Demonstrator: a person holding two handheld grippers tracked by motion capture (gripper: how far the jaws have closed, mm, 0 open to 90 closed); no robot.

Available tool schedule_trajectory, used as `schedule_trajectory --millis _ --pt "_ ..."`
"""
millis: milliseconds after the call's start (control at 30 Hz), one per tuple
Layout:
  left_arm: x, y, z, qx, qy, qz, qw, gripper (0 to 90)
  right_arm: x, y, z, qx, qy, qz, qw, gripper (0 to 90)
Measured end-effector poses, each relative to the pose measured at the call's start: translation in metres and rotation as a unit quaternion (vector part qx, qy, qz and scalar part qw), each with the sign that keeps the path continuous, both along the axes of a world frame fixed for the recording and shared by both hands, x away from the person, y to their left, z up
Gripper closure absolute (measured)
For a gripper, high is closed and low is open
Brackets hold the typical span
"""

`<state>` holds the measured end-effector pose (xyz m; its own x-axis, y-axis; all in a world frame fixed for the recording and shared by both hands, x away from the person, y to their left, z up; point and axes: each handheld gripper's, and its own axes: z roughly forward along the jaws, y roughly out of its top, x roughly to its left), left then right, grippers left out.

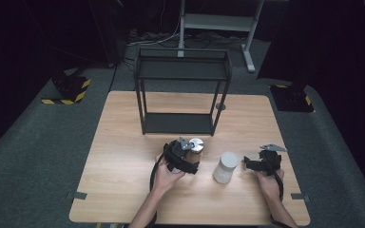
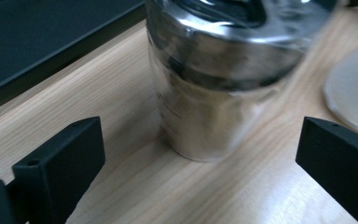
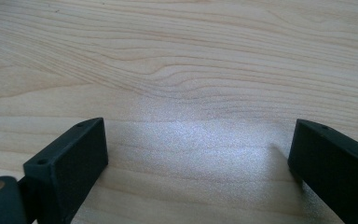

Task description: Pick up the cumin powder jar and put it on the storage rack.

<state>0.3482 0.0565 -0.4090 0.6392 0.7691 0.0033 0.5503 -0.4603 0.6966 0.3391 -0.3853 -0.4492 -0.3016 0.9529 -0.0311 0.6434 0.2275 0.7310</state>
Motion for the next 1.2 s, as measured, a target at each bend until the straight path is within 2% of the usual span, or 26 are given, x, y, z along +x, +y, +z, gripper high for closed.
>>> schedule_trajectory --millis 100,200,367,733,867,1067,1200 --pt "0.004 -0.008 0.002 0.021 0.001 -0.001 0.9998 2.0 0.000 0.000 0.000 0.000 0.000 0.000 1.0000 4.0" --pt "0.006 -0.013 0.004 0.025 0.002 0.000 0.9997 2.3 0.000 0.000 0.000 0.000 0.000 0.000 1.0000 4.0" --pt "0.008 -0.027 0.004 0.044 -0.001 -0.004 0.9990 2.9 0.000 0.000 0.000 0.000 0.000 0.000 1.0000 4.0" --pt "0.014 -0.047 0.006 0.061 -0.004 0.012 0.9981 6.8 0.000 0.000 0.000 0.000 0.000 0.000 1.0000 4.1" --pt "0.017 -0.056 0.006 0.073 -0.004 0.016 0.9972 8.2 0.000 0.000 0.000 0.001 0.000 -0.001 1.0000 4.1" --pt "0.019 -0.059 0.003 0.073 0.000 0.020 0.9971 12.0 0.000 0.000 0.000 0.000 0.000 0.000 1.0000 4.1" --pt "0.017 -0.063 0.002 0.078 -0.005 0.022 0.9967 15.4 0.000 0.000 0.000 0.000 0.000 0.000 1.0000 4.1"
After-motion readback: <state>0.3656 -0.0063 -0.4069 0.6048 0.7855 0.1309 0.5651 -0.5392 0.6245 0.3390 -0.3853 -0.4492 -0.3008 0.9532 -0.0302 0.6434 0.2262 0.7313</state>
